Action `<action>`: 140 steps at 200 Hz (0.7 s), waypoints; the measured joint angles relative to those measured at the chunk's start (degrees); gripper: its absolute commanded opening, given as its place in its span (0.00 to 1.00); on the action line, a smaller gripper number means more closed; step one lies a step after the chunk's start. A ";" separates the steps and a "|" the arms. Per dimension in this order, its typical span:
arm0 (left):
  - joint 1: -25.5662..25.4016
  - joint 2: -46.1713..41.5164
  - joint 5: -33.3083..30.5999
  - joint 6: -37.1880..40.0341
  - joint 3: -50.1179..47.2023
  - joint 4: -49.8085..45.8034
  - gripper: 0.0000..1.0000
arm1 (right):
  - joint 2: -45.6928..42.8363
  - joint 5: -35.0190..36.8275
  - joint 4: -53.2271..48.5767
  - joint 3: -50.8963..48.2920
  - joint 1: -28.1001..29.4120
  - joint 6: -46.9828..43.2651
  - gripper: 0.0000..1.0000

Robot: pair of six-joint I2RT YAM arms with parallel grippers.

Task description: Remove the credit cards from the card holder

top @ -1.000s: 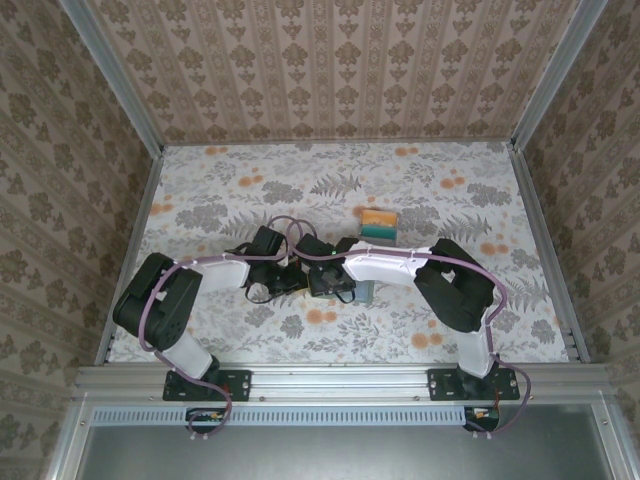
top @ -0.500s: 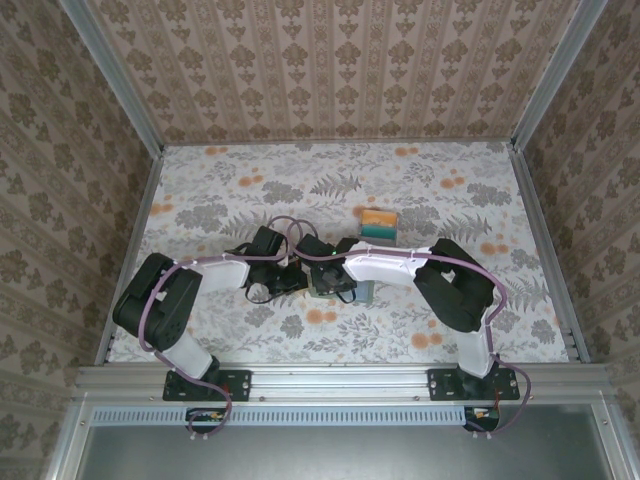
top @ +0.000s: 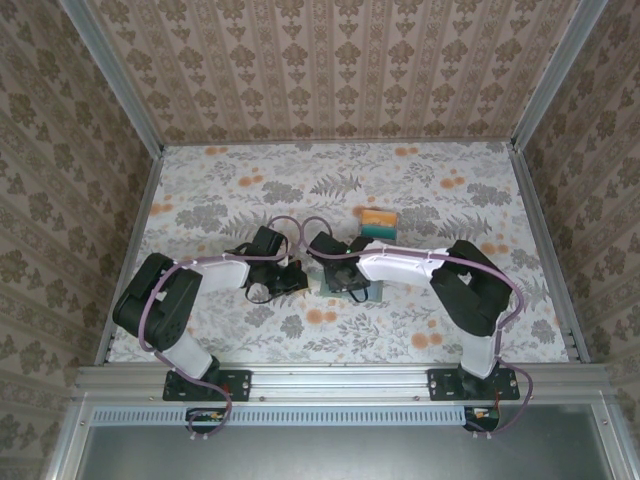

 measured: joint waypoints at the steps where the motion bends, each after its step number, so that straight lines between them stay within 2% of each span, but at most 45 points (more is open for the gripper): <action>1: 0.00 0.00 0.00 0.00 0.00 0.00 0.00 | -0.11 0.02 0.00 -0.07 -0.07 0.04 0.35; 94: 0.00 0.00 0.00 0.00 0.00 0.00 0.00 | -4.98 2.16 -1.57 -5.42 -2.58 1.18 0.37; 140: 0.00 0.00 0.00 0.02 0.02 -0.02 0.00 | -10.14 3.28 -2.58 -8.59 -3.06 2.27 0.39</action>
